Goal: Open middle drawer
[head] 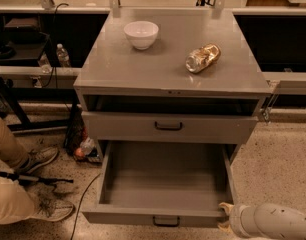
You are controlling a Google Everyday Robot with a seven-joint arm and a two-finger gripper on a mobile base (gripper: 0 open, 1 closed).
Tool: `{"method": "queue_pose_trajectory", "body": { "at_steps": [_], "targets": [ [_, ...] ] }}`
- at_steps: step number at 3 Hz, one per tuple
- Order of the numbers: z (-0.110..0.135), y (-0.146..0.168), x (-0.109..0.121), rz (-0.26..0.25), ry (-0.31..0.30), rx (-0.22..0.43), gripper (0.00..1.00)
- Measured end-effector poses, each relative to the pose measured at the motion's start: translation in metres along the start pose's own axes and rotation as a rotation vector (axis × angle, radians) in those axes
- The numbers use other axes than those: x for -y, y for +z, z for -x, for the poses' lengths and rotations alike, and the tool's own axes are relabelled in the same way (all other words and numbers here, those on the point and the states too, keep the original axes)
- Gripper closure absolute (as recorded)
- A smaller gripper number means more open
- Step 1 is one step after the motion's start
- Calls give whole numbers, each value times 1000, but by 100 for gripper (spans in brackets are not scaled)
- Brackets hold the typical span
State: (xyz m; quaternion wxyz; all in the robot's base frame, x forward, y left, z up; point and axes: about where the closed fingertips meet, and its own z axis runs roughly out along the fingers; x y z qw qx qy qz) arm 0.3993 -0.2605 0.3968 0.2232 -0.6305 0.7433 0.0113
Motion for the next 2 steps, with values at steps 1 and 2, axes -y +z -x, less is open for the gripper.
{"method": "queue_pose_trajectory", "body": {
  "at_steps": [1, 2],
  "targets": [
    [1, -2, 0, 0, 0, 0, 85],
    [1, -1, 0, 2, -1, 1, 62]
  ]
}}
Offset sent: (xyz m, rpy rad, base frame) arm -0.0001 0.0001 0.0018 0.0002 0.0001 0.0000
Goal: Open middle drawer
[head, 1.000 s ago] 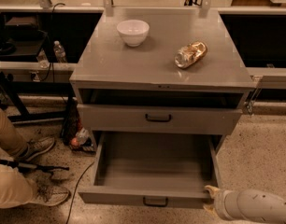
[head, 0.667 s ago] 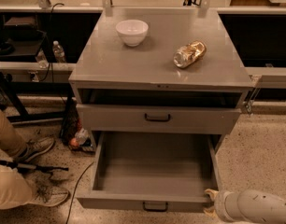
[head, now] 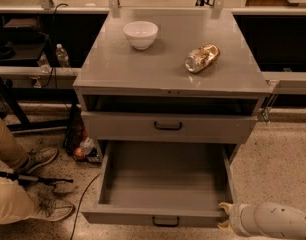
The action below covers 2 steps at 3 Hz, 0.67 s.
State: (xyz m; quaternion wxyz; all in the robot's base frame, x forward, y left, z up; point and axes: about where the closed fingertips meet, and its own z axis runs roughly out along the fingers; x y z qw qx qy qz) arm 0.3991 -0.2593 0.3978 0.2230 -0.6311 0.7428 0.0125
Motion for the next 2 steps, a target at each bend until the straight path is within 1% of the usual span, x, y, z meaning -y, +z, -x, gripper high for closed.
{"method": "queue_pose_trajectory", "body": {
  "at_steps": [2],
  "targets": [
    [4, -8, 7, -8, -10, -8, 17]
  ]
}}
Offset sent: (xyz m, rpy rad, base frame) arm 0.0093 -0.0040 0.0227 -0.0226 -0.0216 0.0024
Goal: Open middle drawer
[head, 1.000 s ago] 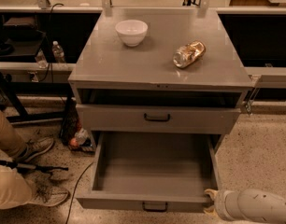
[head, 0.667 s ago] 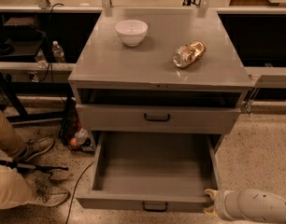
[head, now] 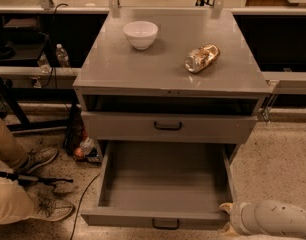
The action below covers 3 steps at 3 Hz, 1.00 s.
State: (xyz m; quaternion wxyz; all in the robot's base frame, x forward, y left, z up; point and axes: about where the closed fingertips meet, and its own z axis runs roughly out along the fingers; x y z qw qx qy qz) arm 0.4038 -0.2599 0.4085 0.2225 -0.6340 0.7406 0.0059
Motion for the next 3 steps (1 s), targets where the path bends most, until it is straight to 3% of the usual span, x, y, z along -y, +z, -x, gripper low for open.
{"method": "queue_pose_trajectory", "body": {
  "at_steps": [1, 3],
  "targets": [
    [2, -12, 5, -17, -10, -2, 0],
    [8, -39, 23, -64, -7, 33, 0]
  ]
}}
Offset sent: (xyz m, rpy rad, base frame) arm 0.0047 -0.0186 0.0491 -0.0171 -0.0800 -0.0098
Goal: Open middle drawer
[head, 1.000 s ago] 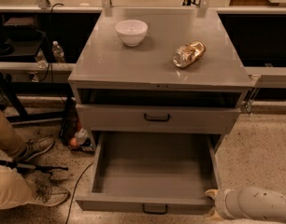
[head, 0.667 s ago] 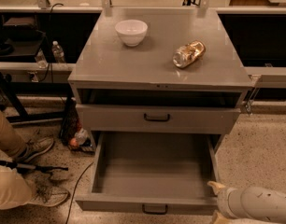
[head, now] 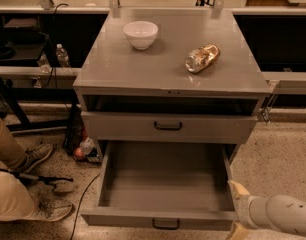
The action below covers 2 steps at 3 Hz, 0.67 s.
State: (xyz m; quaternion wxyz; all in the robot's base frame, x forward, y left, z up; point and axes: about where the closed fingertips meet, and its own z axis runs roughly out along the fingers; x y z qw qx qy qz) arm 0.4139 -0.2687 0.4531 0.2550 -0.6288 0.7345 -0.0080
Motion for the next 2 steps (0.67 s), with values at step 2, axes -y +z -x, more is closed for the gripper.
{"method": "queue_pose_trajectory", "body": {
  "at_steps": [2],
  "targets": [
    [-56, -98, 95, -79, 24, -11, 0]
  ]
}}
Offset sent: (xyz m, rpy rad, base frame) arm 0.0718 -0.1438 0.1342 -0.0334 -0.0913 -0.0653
